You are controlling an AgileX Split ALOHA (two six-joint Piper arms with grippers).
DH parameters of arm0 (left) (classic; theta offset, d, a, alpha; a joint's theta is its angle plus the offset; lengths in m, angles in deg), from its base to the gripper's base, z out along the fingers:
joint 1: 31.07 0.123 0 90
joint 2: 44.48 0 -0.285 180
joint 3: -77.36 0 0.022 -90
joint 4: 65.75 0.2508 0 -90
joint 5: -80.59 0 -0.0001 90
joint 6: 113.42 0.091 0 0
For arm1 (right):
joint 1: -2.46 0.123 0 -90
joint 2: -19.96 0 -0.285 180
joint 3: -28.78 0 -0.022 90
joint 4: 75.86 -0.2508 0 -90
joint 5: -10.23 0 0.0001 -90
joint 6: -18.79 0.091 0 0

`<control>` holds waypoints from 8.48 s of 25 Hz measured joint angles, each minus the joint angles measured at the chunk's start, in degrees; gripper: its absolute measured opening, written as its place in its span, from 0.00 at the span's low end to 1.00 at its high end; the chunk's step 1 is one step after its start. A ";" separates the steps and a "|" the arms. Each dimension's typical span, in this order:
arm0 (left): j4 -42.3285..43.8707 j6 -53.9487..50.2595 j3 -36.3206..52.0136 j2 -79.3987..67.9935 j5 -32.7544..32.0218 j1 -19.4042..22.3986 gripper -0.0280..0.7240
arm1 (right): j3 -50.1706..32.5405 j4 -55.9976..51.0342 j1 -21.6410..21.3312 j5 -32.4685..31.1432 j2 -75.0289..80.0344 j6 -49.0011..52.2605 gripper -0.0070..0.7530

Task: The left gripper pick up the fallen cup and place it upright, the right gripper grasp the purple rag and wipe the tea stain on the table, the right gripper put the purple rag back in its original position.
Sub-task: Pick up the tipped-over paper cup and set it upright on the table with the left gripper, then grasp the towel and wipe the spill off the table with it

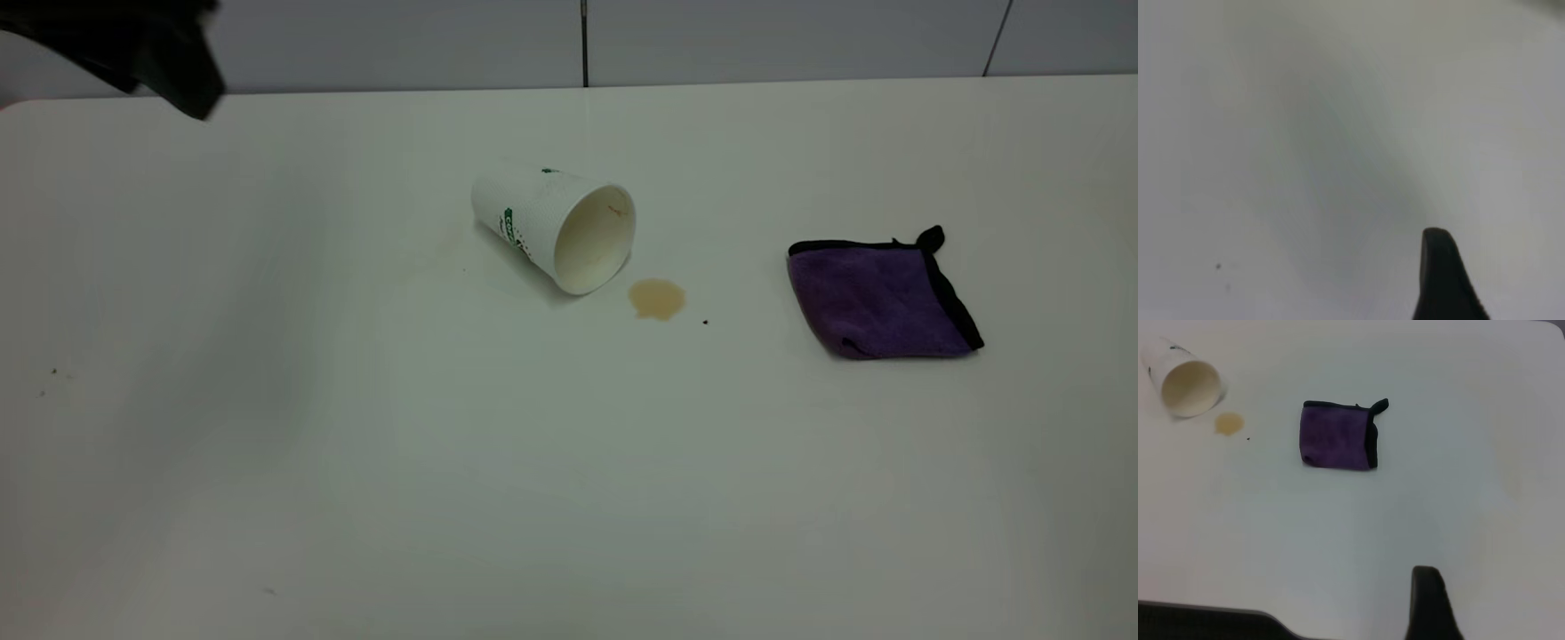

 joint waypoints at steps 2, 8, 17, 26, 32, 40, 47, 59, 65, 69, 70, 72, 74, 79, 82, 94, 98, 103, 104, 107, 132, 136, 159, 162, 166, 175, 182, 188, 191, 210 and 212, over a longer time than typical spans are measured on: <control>0.06 0.00 -3.87 -5.00 -0.37 -3.02 0.67 | 0.00 0.00 0.00 0.00 0.00 0.00 0.69; 4.52 -2.24 -18.39 -18.15 -3.92 -10.88 0.67 | 0.00 0.00 0.00 0.00 0.00 0.00 0.69; 23.51 -20.38 -40.42 -37.00 -13.53 -20.24 0.67 | 0.00 0.00 0.00 0.00 0.00 0.00 0.69; 40.53 -30.42 -50.81 -48.70 -16.93 -26.38 0.67 | 0.00 0.00 0.00 0.00 0.00 0.00 0.69; 51.80 -40.86 -51.11 -51.56 -18.89 -27.60 0.67 | 0.00 0.00 0.00 0.00 0.00 0.00 0.69; 54.76 -44.03 -51.22 -53.93 -18.87 -27.72 0.67 | 0.00 0.00 0.00 0.00 0.00 0.00 0.69; 56.99 -45.93 -51.22 -55.11 -18.83 -27.72 0.67 | 0.00 0.00 0.00 0.00 0.00 0.00 0.69; 62.74 -49.60 -51.27 -58.58 -18.90 -26.93 0.67 | 0.00 0.00 0.00 0.00 0.00 0.00 0.69; 66.42 -54.07 -51.27 -59.63 -19.44 -26.04 0.64 | 0.00 0.00 0.00 0.00 0.00 0.00 0.69; 67.42 -54.39 -51.27 -60.54 -20.80 -25.72 0.52 | 0.00 0.00 0.00 0.00 0.00 0.00 0.69; 67.45 -54.39 -51.27 -60.79 -21.69 -25.72 0.45 | 0.00 0.00 0.00 0.00 0.00 0.00 0.69; 67.67 -54.33 -51.27 -60.91 -23.84 -25.65 0.30 | 0.00 0.00 0.00 0.00 0.00 0.00 0.69; 68.95 -53.71 -51.31 -60.77 -26.84 -25.59 0.11 | 0.00 0.00 0.00 0.00 0.00 0.00 0.69; 66.77 -49.51 -51.31 -59.40 -29.01 -24.13 0.00 | 0.00 0.00 0.00 0.00 0.00 0.00 0.69; 59.25 -42.47 -51.31 -55.25 -28.70 -21.33 0.00 | 0.00 0.00 0.00 0.00 0.00 0.00 0.69; 11.77 -2.79 -51.31 -39.50 -25.75 -2.71 0.00 | 0.00 0.00 0.00 0.00 0.00 0.00 0.69; -2.96 8.12 -51.31 -40.04 -25.89 3.23 0.00 | 0.00 0.00 0.00 0.00 0.00 0.00 0.69; -11.70 14.39 -51.31 -42.33 -25.64 6.92 0.00 | 0.00 0.00 0.00 0.00 0.00 0.00 0.69; -11.83 14.72 -51.31 -42.83 -25.64 6.97 0.00 | 0.00 0.00 0.00 0.00 0.00 0.00 0.69; -12.33 15.04 -51.31 -45.04 -25.70 6.92 0.00 | 0.00 0.00 0.00 0.00 0.00 0.00 0.69; -12.95 15.21 -51.31 -43.60 -22.97 6.92 0.52 | 0.00 0.00 0.00 0.00 0.00 0.00 0.69; -12.95 15.21 -51.31 -39.22 -25.45 6.92 0.61 | 0.00 0.00 0.00 0.00 0.00 0.00 0.69; -12.64 6.82 -45.14 3.05 -42.60 6.92 0.63 | 0.00 0.00 0.00 0.00 0.00 0.00 0.69; -11.94 6.67 -38.97 9.18 -42.60 6.92 0.63 | 0.00 0.00 0.00 0.00 0.00 0.00 0.69; -10.20 6.62 -26.54 18.52 -42.60 6.92 0.63 | 0.00 0.00 0.00 0.00 0.00 0.00 0.69; -10.05 6.57 2.24 32.51 -42.60 6.92 0.63 | 0.00 0.00 0.00 0.00 0.00 0.00 0.69; -10.05 5.44 22.21 44.08 -42.54 6.92 0.63 | 0.00 0.00 0.00 0.00 0.00 0.00 0.69; -10.05 3.49 27.80 54.93 -40.73 6.92 0.63 | 0.00 0.00 0.00 0.00 0.00 0.00 0.69; -10.05 3.21 28.30 60.06 -37.91 6.92 0.63 | 0.00 0.00 0.00 0.00 0.00 0.00 0.69; -10.05 3.14 28.66 83.87 -42.23 8.60 0.63 | 0.00 0.00 0.00 0.00 0.00 0.00 0.69; -10.05 3.14 28.66 83.92 -42.23 11.19 0.63 | 0.00 0.00 0.00 0.00 0.00 0.00 0.69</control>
